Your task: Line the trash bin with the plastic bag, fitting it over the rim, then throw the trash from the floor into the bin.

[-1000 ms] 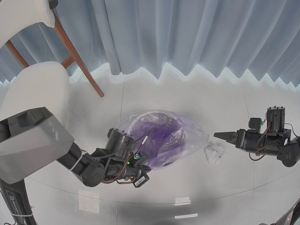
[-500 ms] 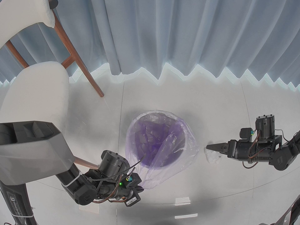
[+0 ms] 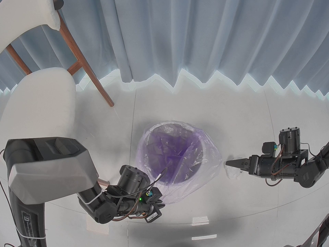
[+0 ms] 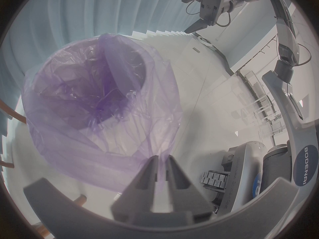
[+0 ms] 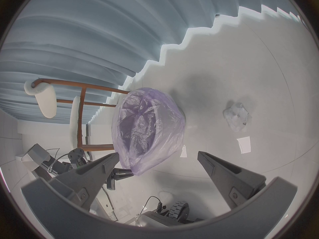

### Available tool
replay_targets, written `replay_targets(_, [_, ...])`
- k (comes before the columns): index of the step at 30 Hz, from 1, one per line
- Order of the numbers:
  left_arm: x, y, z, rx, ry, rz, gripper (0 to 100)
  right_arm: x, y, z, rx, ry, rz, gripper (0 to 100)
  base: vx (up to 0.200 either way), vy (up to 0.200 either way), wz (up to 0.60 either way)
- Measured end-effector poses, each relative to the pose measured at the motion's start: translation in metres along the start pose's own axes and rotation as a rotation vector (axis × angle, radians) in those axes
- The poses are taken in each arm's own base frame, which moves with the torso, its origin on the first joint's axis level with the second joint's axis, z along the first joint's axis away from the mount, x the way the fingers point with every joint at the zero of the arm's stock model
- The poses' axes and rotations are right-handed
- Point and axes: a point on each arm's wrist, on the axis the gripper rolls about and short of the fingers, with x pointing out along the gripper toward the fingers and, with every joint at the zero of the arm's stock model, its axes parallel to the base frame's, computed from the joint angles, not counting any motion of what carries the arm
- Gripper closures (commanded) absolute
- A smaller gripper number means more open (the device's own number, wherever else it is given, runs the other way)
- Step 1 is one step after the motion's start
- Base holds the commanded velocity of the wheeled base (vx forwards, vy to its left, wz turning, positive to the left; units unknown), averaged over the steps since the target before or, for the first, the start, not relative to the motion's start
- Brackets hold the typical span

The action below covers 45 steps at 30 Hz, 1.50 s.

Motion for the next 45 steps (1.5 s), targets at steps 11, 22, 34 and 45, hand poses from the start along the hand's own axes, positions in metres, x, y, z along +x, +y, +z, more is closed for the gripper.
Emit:
replay_targets(11, [-0.025,-0.011,-0.017,-0.056,0.046,-0.019,0,0.006,-0.010,0.014,-0.011,-0.083,-0.006,0,0.000,0.000,0.00])
replay_targets(22, [-0.071,-0.026,-0.012,-0.243,-0.094,-0.016,0,0.056,-0.040,0.030,-0.068,-0.207,0.036,0,0.000,0.000,0.00])
replay_targets(34, [-0.131,-0.029,-0.007,-0.742,-0.257,-0.002,0,0.098,-0.057,0.046,-0.094,-0.217,0.112,0,0.000,0.000,0.00])
replay_targets(45, [-0.150,-0.015,-0.006,-0.833,-0.384,0.095,0,0.124,-0.053,0.046,-0.107,-0.187,0.185,100,0.000,0.000,0.00])
